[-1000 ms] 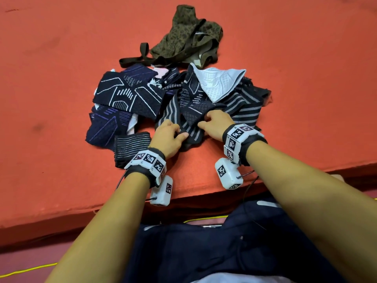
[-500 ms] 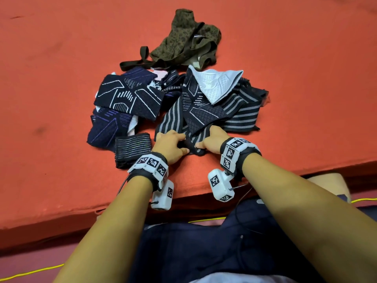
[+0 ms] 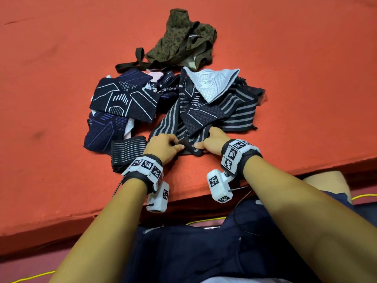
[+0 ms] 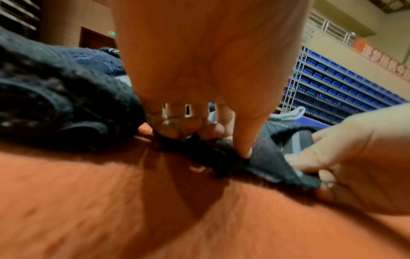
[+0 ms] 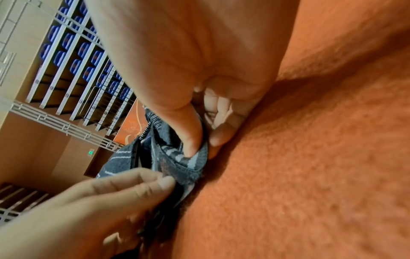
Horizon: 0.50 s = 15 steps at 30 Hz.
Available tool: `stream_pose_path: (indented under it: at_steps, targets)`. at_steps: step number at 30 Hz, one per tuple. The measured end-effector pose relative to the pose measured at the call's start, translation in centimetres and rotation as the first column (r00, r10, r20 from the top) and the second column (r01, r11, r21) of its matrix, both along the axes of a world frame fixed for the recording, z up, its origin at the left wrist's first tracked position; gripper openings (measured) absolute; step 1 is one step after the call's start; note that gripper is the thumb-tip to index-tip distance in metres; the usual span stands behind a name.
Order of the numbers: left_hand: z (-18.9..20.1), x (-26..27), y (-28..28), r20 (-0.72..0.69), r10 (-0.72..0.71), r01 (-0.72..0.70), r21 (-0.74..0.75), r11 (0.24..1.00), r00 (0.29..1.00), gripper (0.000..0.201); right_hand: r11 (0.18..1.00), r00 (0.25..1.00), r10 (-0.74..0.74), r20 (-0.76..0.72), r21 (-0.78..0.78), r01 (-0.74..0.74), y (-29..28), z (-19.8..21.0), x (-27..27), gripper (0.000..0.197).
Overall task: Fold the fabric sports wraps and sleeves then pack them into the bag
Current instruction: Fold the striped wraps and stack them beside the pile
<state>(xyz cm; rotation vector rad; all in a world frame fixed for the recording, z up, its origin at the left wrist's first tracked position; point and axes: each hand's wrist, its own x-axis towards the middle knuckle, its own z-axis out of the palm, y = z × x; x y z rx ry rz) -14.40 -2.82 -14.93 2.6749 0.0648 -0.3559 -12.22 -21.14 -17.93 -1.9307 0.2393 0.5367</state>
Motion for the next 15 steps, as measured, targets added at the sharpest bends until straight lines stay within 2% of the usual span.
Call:
stream_pose_path:
  at_steps: [3, 5, 7, 11, 13, 15]
  targets:
    - [1.5, 0.5, -0.9, 0.055, 0.005, -0.001, -0.065, 0.998, 0.998, 0.004, 1.000, 1.000, 0.003, 0.000, 0.011, -0.003, 0.0, 0.1, 0.0, 0.049]
    - [2.4, 0.9, -1.6, 0.047, -0.032, 0.037, -0.090, 0.995, 0.998, 0.007, 0.999, 1.000, -0.004, -0.003, 0.036, 0.004, -0.2, 0.3, -0.2, 0.042]
    - [2.6, 1.1, -2.1, -0.018, -0.091, 0.090, -0.050, 0.995, 0.996, 0.013, 0.995, 1.000, -0.008, -0.022, 0.101, 0.011, -0.5, 0.3, -0.2, 0.037]
    - [2.1, 1.0, -1.7, -0.104, -0.133, 0.132, -0.009, 0.991, 0.986, 0.036, 0.978, 0.997, -0.064, -0.052, 0.198, 0.073, -0.9, -1.5, 0.9, 0.056]
    - [2.2, 1.0, -1.3, -0.124, -0.188, 0.184, -0.043, 0.982, 0.974, 0.033, 0.963, 0.991, -0.095, -0.097, 0.243, 0.116, -1.0, -1.3, 1.0, 0.061]
    - [2.6, 0.8, -1.1, -0.170, -0.239, 0.231, -0.062, 0.971, 0.956, 0.030, 0.935, 0.976, -0.152, -0.154, 0.299, 0.193, -1.1, 0.0, 0.7, 0.054]
